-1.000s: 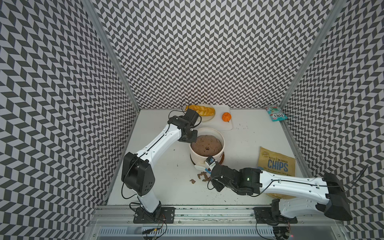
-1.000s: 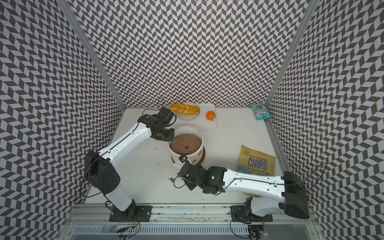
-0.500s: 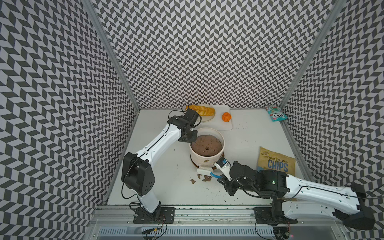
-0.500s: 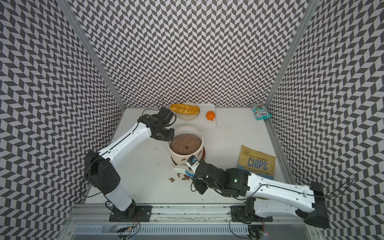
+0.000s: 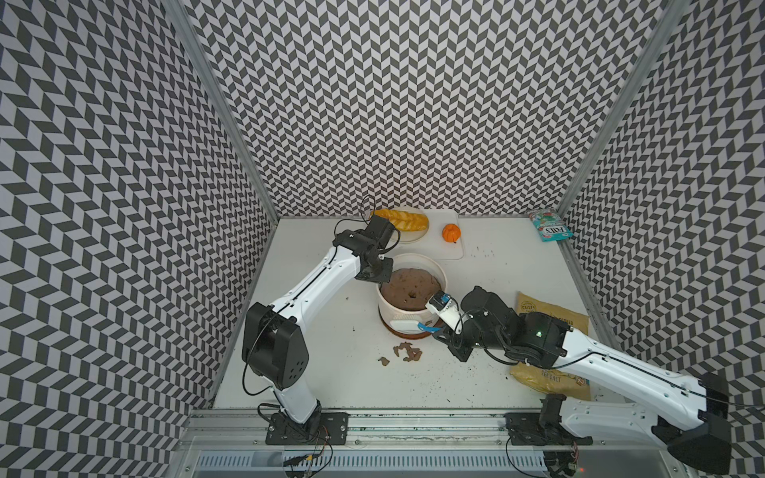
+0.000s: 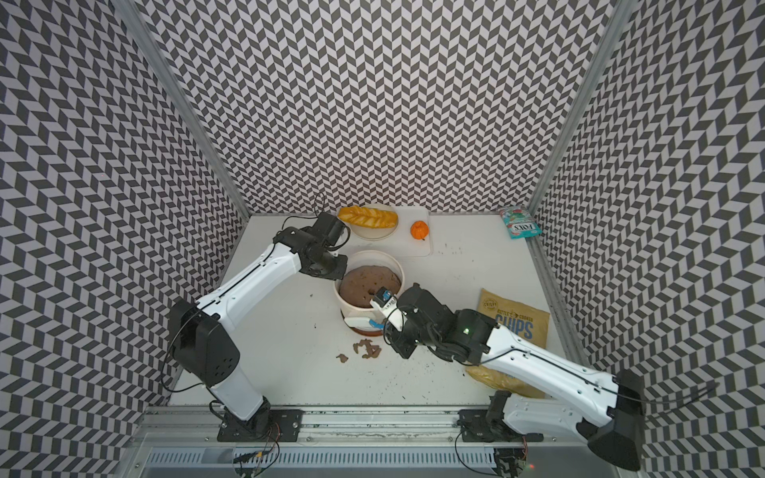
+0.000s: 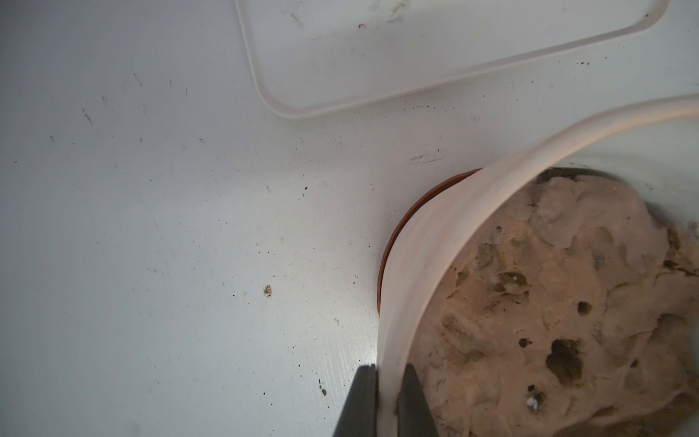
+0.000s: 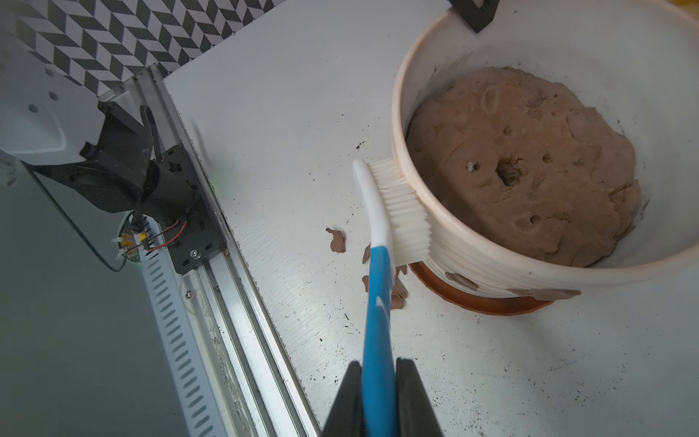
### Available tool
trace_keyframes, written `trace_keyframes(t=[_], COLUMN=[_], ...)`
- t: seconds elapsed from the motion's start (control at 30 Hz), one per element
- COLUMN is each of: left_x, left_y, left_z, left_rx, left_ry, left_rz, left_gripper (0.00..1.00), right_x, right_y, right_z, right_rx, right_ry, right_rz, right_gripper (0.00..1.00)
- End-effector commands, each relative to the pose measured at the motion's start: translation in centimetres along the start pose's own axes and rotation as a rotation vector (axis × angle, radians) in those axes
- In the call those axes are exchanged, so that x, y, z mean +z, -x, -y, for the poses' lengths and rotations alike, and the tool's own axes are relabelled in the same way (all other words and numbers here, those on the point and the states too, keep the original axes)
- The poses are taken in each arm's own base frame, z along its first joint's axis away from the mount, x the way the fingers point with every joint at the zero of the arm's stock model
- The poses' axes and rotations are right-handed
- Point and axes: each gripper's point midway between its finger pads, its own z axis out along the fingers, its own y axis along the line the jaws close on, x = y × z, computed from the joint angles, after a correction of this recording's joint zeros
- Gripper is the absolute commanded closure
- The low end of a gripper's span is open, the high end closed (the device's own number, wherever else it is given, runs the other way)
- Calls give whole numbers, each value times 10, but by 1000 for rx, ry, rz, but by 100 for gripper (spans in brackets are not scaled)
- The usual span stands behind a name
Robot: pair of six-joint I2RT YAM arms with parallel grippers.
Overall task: Scrub the dried mud off the ceramic pot
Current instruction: Brush off the soil from the pot.
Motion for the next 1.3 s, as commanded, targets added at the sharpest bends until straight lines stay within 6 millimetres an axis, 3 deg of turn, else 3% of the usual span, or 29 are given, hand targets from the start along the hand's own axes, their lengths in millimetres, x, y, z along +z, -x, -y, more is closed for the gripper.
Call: trace_keyframes(t=[0.0, 0.13, 0.23, 0.47, 0.53, 0.67, 1.03, 1.27], left_x=[10, 10, 8, 7, 7, 8, 12, 4], left_y=[5, 7, 9, 11, 12, 16, 42, 62], left_z=[-1, 0, 1, -2, -2, 0, 5, 18], left_rx=[11, 14, 15, 17, 28, 78, 348, 485], left_ry=[-11, -14, -19, -8, -13, -18, -30, -88], left_rz=[5, 6, 10, 14, 13, 20, 95, 169], left_gripper=[97, 97, 97, 97, 97, 98, 92, 91], right_x=[-2, 4, 7, 13, 9, -10, -22, -5], right_y=[6, -12, -14, -22, -22, -2, 22, 25], right_z=[38, 38, 29, -13, -26, -41, -30, -6], right_rx=[50, 66, 68, 41, 23, -5, -120, -184], right_ry=[-144, -141, -112, 3, 46, 131, 134, 79], right_rz=[0, -49, -59, -100, -86, 36, 117, 80], right_gripper=[100, 100, 100, 100, 100, 100, 100, 100])
